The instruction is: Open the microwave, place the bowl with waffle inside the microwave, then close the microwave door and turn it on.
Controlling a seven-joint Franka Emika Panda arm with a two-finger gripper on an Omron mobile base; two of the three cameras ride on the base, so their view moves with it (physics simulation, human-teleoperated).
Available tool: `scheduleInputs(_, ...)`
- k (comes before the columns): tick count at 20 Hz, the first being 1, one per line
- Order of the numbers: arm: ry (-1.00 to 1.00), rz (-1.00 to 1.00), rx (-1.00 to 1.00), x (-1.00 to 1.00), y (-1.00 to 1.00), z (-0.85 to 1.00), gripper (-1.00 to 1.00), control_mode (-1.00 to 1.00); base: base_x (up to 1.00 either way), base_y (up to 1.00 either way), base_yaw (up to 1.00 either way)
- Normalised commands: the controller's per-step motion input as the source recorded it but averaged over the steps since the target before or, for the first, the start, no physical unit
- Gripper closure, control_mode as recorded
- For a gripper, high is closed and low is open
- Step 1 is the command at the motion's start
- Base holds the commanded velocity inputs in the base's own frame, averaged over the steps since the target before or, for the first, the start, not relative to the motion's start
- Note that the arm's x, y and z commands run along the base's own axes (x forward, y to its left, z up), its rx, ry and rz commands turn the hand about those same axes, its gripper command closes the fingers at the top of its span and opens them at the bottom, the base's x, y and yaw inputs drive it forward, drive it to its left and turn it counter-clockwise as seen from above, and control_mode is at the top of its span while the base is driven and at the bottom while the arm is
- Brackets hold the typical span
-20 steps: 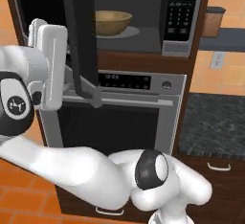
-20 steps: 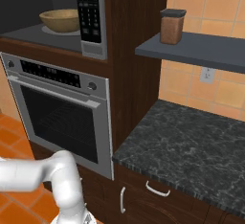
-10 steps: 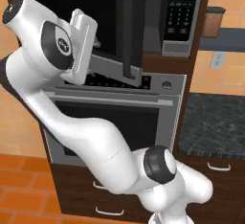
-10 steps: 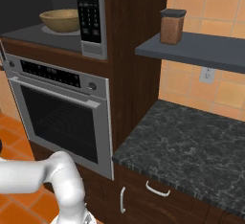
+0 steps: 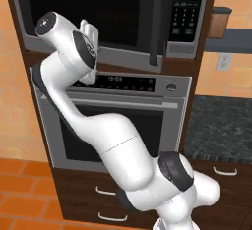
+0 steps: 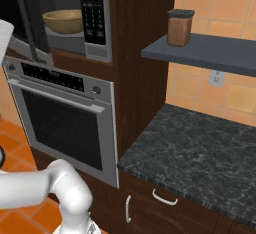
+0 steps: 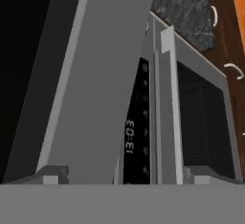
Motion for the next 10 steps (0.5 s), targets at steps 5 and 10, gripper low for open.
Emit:
scheduleInputs(5,0.00,0.00,0.05,1.00,-0.06,0.00,-1.00,-1.00,0.00,0.00,0.00)
scheduleInputs(10,0.14,0.00,0.05,1.00,-0.13,0.00,-1.00,-1.00,0.00,0.00,0.00)
